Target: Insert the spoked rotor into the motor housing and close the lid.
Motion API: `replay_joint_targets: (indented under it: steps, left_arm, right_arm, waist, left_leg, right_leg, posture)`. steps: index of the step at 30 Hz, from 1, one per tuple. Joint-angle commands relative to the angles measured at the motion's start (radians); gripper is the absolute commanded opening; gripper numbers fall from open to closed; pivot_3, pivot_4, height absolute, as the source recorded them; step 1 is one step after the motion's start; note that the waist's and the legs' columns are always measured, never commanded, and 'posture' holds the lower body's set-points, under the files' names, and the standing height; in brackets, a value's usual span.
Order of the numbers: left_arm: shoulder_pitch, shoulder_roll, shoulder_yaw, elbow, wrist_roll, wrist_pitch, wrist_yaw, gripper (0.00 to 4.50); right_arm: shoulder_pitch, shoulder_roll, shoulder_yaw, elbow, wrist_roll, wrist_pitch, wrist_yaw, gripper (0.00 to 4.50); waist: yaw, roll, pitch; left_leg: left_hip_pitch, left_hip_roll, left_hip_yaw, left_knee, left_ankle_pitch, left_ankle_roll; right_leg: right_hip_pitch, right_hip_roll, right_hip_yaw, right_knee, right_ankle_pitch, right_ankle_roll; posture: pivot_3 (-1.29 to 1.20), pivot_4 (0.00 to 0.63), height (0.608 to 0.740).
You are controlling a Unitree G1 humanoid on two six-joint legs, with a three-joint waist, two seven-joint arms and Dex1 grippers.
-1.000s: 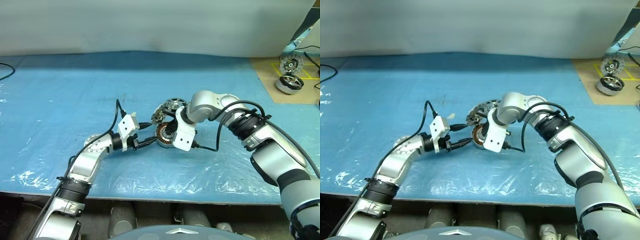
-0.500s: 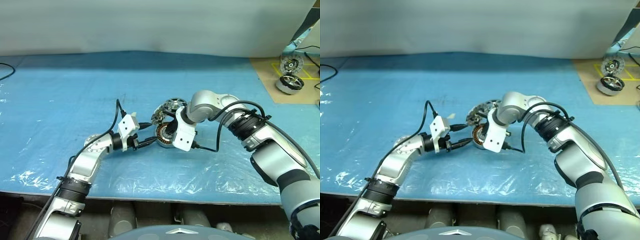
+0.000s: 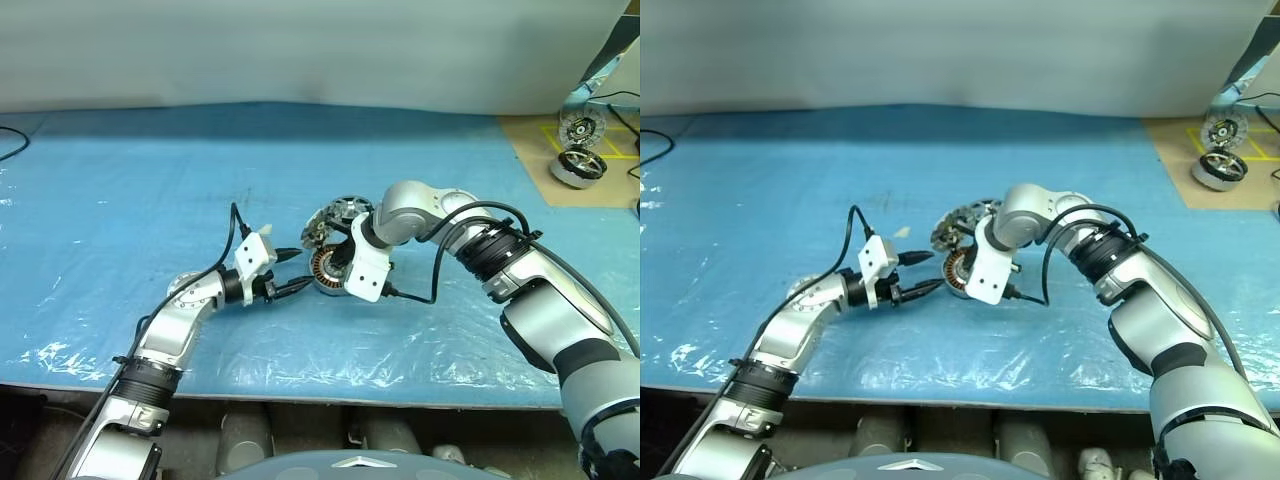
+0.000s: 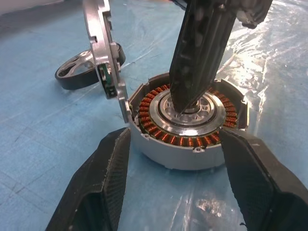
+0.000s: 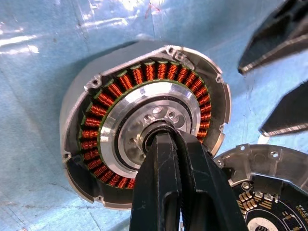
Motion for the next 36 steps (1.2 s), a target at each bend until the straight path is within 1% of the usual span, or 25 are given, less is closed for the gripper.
replay_joint_targets:
  steps: [1,7,18,24,25,26,27,29,30,31,32,36]
  left_arm:
    - [-0.012,0.004,0.013,0.011,-0.009,-0.044,-0.012,3.02]
    - [0.000,0.007,0.013,0.007,-0.012,-0.058,-0.014,3.02]
    - [0.015,-0.002,-0.005,-0.074,-0.010,-0.006,0.014,3.02]
    - [0.000,-0.003,-0.006,-0.068,-0.010,0.007,0.018,3.02]
    - [-0.004,-0.003,-0.005,-0.064,-0.010,0.006,0.017,3.02]
    - [-0.005,-0.003,-0.004,-0.061,-0.010,0.006,0.016,3.02]
    - [-0.006,-0.002,-0.004,-0.059,-0.011,0.006,0.015,3.02]
    - [-0.008,-0.001,-0.003,-0.058,-0.012,0.007,0.014,3.02]
    - [-0.009,0.000,-0.002,-0.060,-0.013,0.009,0.013,3.02]
    - [-0.010,0.000,-0.001,-0.063,-0.014,0.011,0.012,3.02]
    - [-0.010,0.001,-0.001,-0.068,-0.015,0.015,0.013,3.02]
    - [-0.005,0.006,0.000,-0.100,-0.020,0.036,0.016,3.02]
  right_arm:
    - [-0.021,0.001,-0.001,-0.002,-0.004,-0.012,-0.009,0.03]
    - [-0.018,0.000,0.001,0.001,0.004,-0.009,0.003,0.03]
    - [0.000,-0.006,0.000,-0.005,0.047,0.007,0.052,0.03]
    - [-0.014,-0.005,0.007,0.012,0.031,-0.018,0.036,0.03]
    - [-0.016,-0.005,0.008,0.018,0.031,-0.024,0.034,0.45]
    - [-0.017,-0.004,0.008,0.023,0.038,-0.026,0.039,0.63]
    - [-0.017,-0.003,0.008,0.025,0.043,-0.024,0.044,1.00]
    - [-0.014,0.000,0.004,0.025,0.047,-0.012,0.045,1.56]
    - [-0.011,0.003,0.000,0.023,0.046,-0.001,0.040,1.98]
    - [-0.008,0.004,-0.003,0.022,0.046,0.007,0.037,2.23]
    - [-0.008,0.003,-0.004,0.021,0.048,0.011,0.040,2.57]
    - [-0.017,0.000,-0.005,0.020,0.044,0.008,0.035,2.57]
  waist:
    - [0.000,0.000,0.000]
    - [0.000,0.000,0.000]
    - [0.001,0.000,0.000]
    - [0.000,0.000,0.000]
    - [0.000,0.000,0.000]
    - [0.000,0.000,0.000]
    - [0.000,0.000,0.000]
    - [0.000,0.000,0.000]
    - [0.001,0.000,0.000]
    - [0.002,0.000,0.000]
    - [0.002,0.000,0.000]
    - [0.002,0.000,0.000]
  left_leg:
    - [0.000,0.000,0.000,0.000,0.000,0.000]
    - [0.000,0.000,0.000,0.000,0.000,0.000]
    - [0.000,0.000,0.000,0.000,0.000,0.000]
    - [0.000,0.000,0.000,0.000,0.000,0.000]
    - [0.000,0.000,0.000,0.000,0.000,0.000]
    - [0.000,0.000,0.000,0.000,0.000,0.000]
    - [0.000,0.000,0.000,0.000,0.000,0.000]
    - [0.000,0.000,0.000,0.000,0.000,0.000]
    - [0.000,0.000,0.000,0.000,0.000,0.000]
    - [0.000,0.000,0.000,0.000,0.000,0.000]
    - [0.000,0.000,0.000,0.000,0.000,0.000]
    - [0.000,0.000,0.000,0.000,0.000,0.000]
  right_leg:
    - [0.000,0.000,0.000,0.000,0.000,0.000]
    - [0.000,0.000,0.000,0.000,0.000,0.000]
    - [0.000,0.000,0.000,0.000,0.000,0.000]
    - [0.000,0.000,0.000,0.000,0.000,0.000]
    - [0.000,0.000,0.000,0.000,0.000,0.000]
    - [0.000,0.000,0.000,0.000,0.000,0.000]
    - [0.000,0.000,0.000,0.000,0.000,0.000]
    - [0.000,0.000,0.000,0.000,0.000,0.000]
    - [0.000,0.000,0.000,0.000,0.000,0.000]
    - [0.000,0.000,0.000,0.000,0.000,0.000]
    - [0.000,0.000,0.000,0.000,0.000,0.000]
    - [0.000,0.000,0.000,0.000,0.000,0.000]
  posture:
    - [0.00,0.150,0.740]
    - [0.00,0.150,0.740]
    - [0.00,0.150,0.740]
    - [0.00,0.150,0.740]
    - [0.00,0.150,0.740]
    - [0.00,0.150,0.740]
    - [0.00,0.150,0.740]
    - [0.00,0.150,0.740]
    - [0.00,0.150,0.740]
    - [0.00,0.150,0.740]
    - [0.00,0.150,0.740]
    - [0.00,0.150,0.740]
